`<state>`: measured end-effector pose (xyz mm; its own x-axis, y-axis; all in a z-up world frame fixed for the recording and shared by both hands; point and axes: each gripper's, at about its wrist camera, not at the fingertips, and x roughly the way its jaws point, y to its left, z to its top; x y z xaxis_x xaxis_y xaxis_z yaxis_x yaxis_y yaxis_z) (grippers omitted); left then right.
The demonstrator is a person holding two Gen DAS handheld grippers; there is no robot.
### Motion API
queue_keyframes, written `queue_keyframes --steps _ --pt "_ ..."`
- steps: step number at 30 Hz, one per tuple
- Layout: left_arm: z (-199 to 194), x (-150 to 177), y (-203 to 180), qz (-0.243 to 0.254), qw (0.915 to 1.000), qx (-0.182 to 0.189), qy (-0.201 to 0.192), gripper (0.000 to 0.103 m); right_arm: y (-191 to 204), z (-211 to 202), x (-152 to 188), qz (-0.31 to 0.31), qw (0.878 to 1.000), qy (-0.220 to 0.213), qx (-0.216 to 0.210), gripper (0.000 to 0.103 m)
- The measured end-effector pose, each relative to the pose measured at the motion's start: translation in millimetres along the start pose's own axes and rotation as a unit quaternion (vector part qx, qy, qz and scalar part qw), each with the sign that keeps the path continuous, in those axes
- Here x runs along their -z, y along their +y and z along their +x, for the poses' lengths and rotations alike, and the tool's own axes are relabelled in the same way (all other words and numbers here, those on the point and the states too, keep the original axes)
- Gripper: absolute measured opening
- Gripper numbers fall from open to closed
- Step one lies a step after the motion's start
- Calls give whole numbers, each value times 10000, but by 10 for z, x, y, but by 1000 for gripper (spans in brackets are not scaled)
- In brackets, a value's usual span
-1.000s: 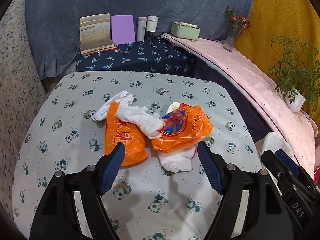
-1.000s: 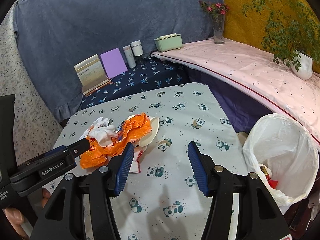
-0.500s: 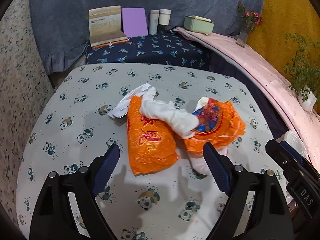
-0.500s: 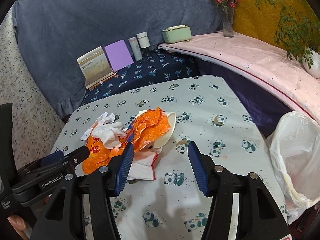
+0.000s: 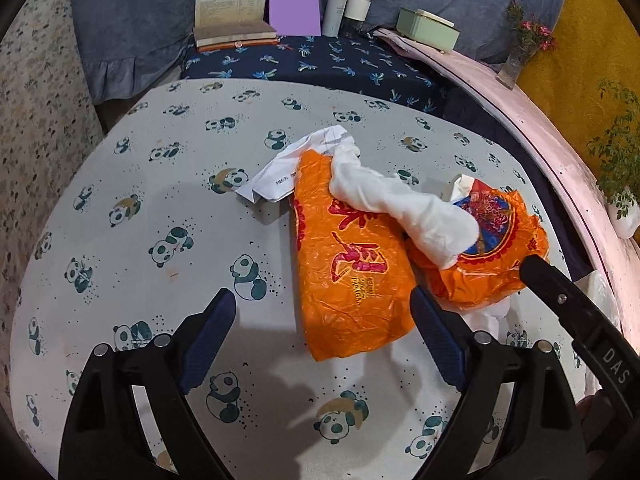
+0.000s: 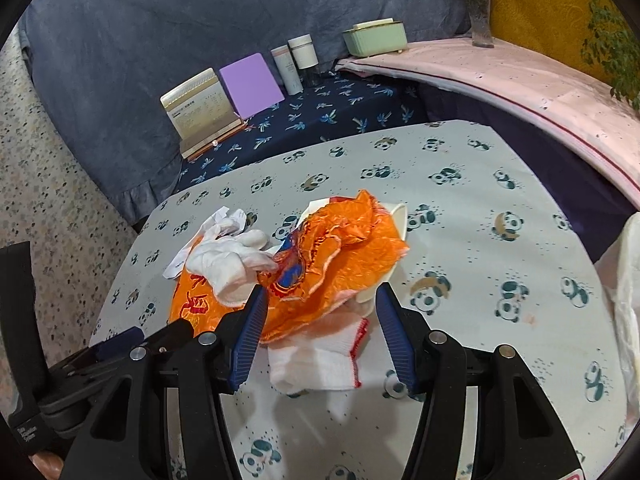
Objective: Collect trash
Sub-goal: 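Grasp an orange bag with the left tool while the right tool grasps another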
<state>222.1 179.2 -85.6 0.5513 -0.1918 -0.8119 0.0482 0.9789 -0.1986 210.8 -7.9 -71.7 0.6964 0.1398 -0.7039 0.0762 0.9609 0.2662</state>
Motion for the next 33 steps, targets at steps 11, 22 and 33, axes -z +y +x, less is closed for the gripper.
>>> queue_keyframes --steps 11,22,33 --pt "161 14 -5 1 9995 252 194 23 52 187 23 -79 9995 119 -282 11" --pt "-262 72 -154 89 9989 450 -134 5 76 -390 -87 -200 9979 -457 -417 9" --pt "-836 201 -546 390 9957 604 -583 4 -269 -1035 -57 53 9949 -980 -224 9"
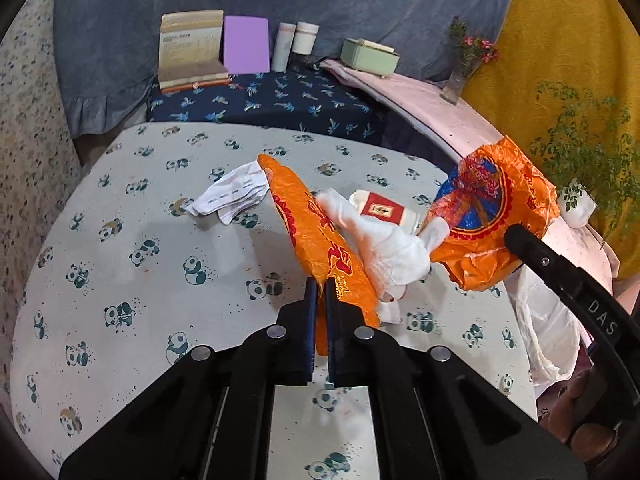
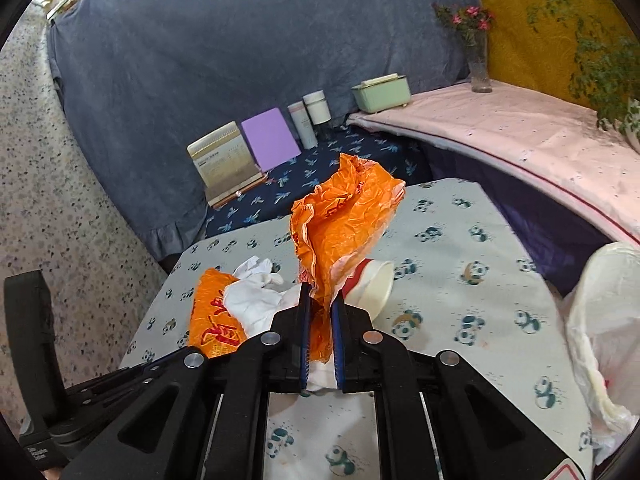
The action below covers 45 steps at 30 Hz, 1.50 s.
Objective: Collect trash
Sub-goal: 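Grasp an orange bag with the left tool while the right tool grasps another, then carry both orange bags over the bin and open both tools to drop them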
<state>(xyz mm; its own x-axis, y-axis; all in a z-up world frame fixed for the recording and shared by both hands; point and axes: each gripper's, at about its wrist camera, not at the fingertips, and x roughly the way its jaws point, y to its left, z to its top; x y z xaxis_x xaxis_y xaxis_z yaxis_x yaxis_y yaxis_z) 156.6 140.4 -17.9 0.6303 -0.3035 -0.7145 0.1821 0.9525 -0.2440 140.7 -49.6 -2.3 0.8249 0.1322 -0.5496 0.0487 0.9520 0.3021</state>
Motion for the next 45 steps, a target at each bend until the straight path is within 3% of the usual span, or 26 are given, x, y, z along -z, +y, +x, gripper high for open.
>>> queue_keyframes --steps 10,19,34,45 --pt "-301 11 -568 370 9986 221 -300 4 -522 -555 13 324 9982 -403 316 9" --pt "-300 129 -1297 905 9932 708 -166 4 -1040 -961 140 701 9935 -606 666 9" --pt "3 469 -2592 1848 9700 1562 249 4 -2010 -1480 387 1388 9765 -805 1441 9" --pt "325 655 -3144 2244 9560 1845 398 7 -2452 -1588 545 1722 9663 -793 1743 9"
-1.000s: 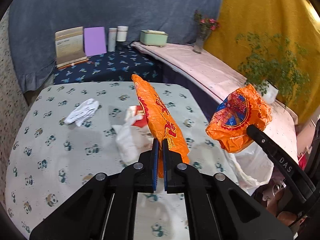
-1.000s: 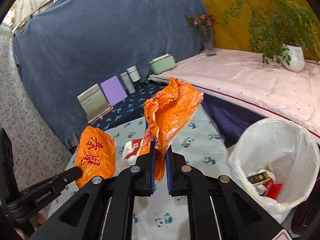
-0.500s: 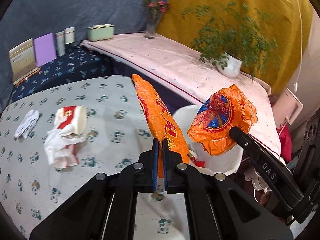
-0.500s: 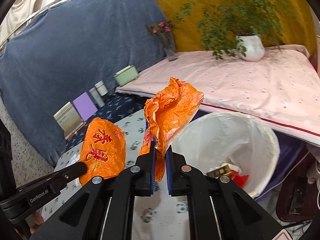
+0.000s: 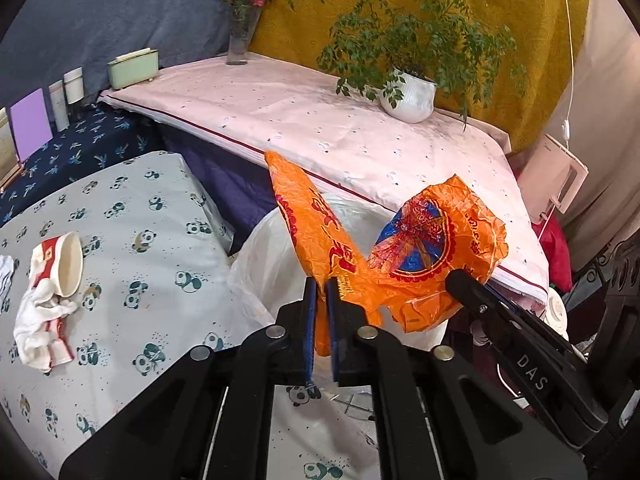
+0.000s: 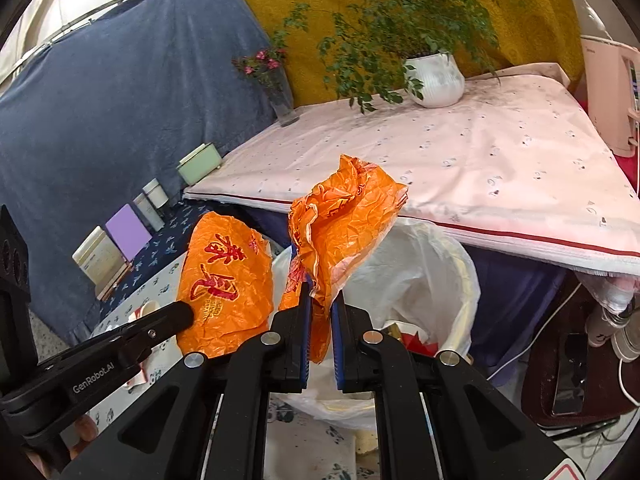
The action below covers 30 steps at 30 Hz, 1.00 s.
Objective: Collect trash
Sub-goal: 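Carry both orange bags over the bin and open both tools to drop them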
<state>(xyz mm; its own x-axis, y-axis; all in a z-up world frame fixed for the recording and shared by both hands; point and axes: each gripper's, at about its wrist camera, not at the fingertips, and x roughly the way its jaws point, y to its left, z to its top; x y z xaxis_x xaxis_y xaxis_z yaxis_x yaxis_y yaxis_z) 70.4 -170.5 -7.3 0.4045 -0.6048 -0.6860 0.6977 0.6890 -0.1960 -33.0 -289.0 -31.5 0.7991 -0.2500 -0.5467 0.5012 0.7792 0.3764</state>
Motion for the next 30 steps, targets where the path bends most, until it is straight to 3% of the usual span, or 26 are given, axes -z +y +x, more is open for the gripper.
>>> queue_keyframes --steps 3,5,7,21,25,27,29,30 --pt "77 12 -11 -13 10000 47 84 12 -61 26 14 39 10000 29 35 9" --pt "113 20 3 -54 9999 -9 108 31 -80 50 21 46 10000 49 60 9" --pt "114 35 33 -105 9999 -73 90 41 -93 67 17 61 9999 55 67 9" --pt "51 96 313 -341 9987 -378 83 43 38 222 10 -76 9999 150 13 10" --pt "50 110 365 -396 9982 -432 84 43 85 255 0 -130 9998 120 58 16" --pt "43 120 399 -430 9980 -456 70 48 116 270 -3 -177 9997 114 75 18" --pt "21 129 429 -473 9975 -518 18 59 165 262 -5 -258 9996 73 82 26" --pt "10 132 442 -493 9973 -545 -8 59 181 258 -5 -276 9996 51 80 32"
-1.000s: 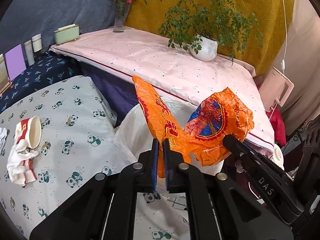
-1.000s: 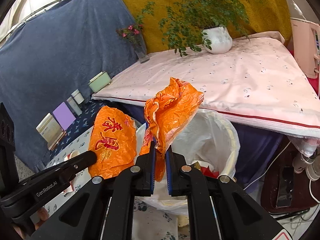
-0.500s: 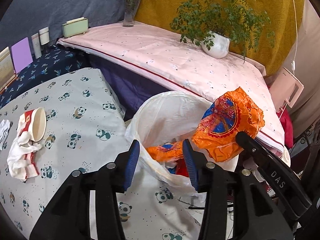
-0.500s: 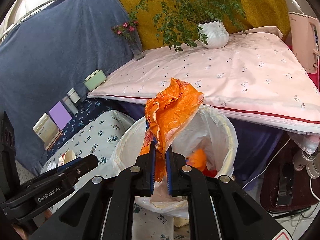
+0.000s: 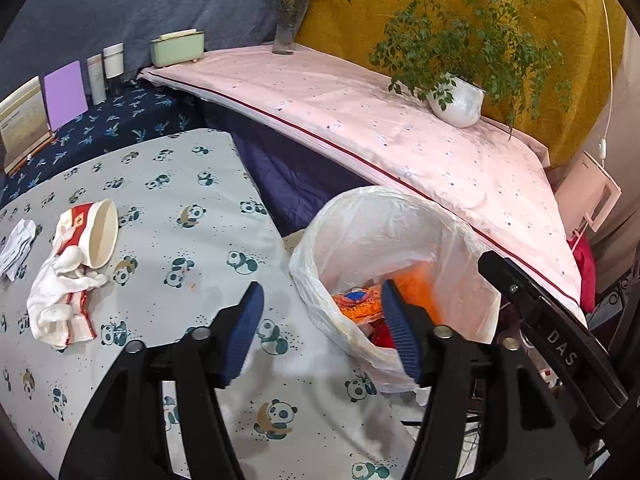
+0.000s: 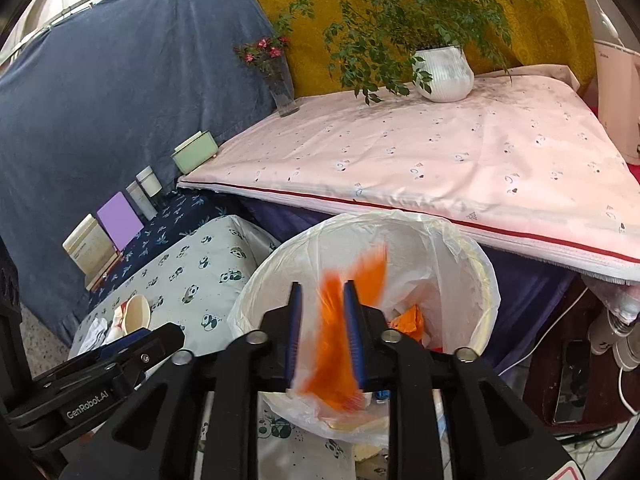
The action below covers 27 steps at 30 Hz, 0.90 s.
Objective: Collect trash
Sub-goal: 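Carry both orange bags over the bin and open both tools to drop them, then reach the left tool to the white cotton glove and grasp it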
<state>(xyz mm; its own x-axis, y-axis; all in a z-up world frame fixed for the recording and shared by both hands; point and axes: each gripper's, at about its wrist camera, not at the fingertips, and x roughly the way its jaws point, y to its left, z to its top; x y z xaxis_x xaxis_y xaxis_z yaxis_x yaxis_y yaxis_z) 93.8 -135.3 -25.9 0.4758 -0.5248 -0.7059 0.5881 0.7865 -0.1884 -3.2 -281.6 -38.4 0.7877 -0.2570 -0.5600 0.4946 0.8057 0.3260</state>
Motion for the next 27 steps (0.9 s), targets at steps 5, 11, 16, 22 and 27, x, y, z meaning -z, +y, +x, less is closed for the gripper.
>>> queue_keyframes --steps 5,11,16,22,27 --pt "-31 7 100 -127 9999 -61 -2 63 80 -32 -23 -33 10000 -33 -69 37" --pt "-107 48 244 -298 9995 -139 -26 65 240 -75 7 -168 9997 11 -167 38" --pt "-197 91 404 -459 9986 -273 -62 66 407 -104 49 -281 9993 48 -257 44" --pt "-346 155 679 -707 9958 -567 -143 72 638 -115 135 -434 9981 143 -405 47" --pt "-440 236 991 -966 9913 -887 -142 72 862 -75 227 -597 9964 268 -546 47"
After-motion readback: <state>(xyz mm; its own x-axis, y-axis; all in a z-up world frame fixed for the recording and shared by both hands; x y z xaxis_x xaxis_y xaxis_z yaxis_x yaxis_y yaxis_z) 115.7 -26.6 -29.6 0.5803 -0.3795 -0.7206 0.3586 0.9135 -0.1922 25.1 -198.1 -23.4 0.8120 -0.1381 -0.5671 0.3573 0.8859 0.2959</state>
